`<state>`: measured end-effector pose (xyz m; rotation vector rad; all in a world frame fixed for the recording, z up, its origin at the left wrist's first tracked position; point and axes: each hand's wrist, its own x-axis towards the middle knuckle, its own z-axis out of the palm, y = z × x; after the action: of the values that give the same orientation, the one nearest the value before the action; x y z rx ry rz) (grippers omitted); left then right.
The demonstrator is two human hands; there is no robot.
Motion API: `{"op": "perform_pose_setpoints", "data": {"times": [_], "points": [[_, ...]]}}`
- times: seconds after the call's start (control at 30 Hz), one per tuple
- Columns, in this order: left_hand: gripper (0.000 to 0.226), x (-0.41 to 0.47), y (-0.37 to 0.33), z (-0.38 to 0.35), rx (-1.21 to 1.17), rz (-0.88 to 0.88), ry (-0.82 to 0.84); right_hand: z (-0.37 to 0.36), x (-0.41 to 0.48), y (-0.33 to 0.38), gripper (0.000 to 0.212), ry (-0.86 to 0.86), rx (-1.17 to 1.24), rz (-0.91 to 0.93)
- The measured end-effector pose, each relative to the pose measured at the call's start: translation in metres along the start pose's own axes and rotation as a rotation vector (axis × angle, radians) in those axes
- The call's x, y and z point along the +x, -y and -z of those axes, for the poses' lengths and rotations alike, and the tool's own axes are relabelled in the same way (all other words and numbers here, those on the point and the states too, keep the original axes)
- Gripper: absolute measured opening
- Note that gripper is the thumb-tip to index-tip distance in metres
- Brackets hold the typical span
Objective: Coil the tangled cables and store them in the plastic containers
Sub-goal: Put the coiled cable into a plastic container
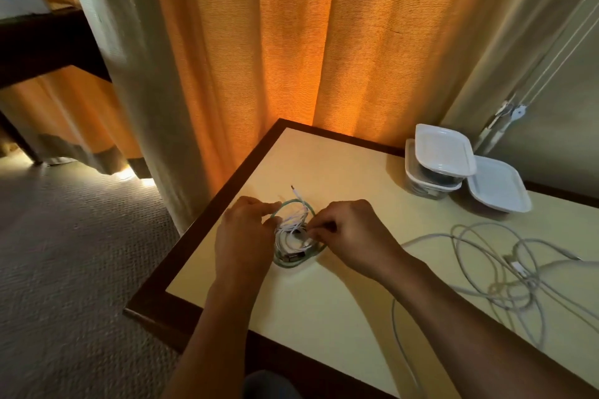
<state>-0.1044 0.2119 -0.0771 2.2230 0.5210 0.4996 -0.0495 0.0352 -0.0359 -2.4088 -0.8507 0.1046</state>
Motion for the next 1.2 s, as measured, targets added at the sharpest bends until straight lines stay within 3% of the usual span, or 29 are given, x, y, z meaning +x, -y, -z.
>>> {"op": "perform_pose_setpoints", "data": {"times": [0.13, 0.27, 0.33, 0.4, 0.57, 0.63, 0.8, 0.9, 1.03, 1.2], "points": [[0.025, -0.002, -0.003, -0.001, 0.038, -0.059, 0.058, -0.013, -0.002, 0.002, 0.010, 0.029, -0.093, 0.047], [0.026, -0.005, -0.005, -0.003, 0.069, -0.098, 0.058, -0.017, -0.006, -0.004, 0.012, -0.221, -0.078, -0.022], [0.025, -0.007, -0.007, -0.005, 0.061, -0.103, 0.038, -0.015, -0.009, -0.003, 0.037, -0.259, -0.090, 0.023], [0.025, -0.009, -0.009, -0.008, 0.064, -0.119, 0.026, -0.015, -0.010, -0.001, 0.049, -0.187, -0.109, 0.101], [0.020, -0.015, -0.007, -0.014, 0.015, -0.081, 0.075, -0.016, -0.015, -0.004, 0.034, -0.105, -0.157, 0.144], [0.018, -0.016, -0.007, -0.012, -0.087, 0.024, 0.073, -0.014, -0.019, -0.008, 0.045, -0.073, -0.147, 0.136], [0.004, -0.017, -0.007, -0.005, -0.269, 0.129, 0.106, -0.008, -0.021, -0.016, 0.033, 0.093, -0.204, 0.031], [0.006, -0.017, -0.007, -0.003, -0.218, 0.121, 0.136, -0.005, -0.011, -0.012, 0.029, 0.175, -0.193, -0.029], [0.014, -0.015, -0.010, -0.003, -0.151, 0.200, 0.114, -0.011, -0.007, -0.007, 0.021, 0.090, -0.121, -0.020], [0.031, -0.011, -0.011, -0.007, -0.121, 0.353, 0.168, -0.020, -0.007, 0.000, 0.013, 0.068, -0.230, -0.033]]}}
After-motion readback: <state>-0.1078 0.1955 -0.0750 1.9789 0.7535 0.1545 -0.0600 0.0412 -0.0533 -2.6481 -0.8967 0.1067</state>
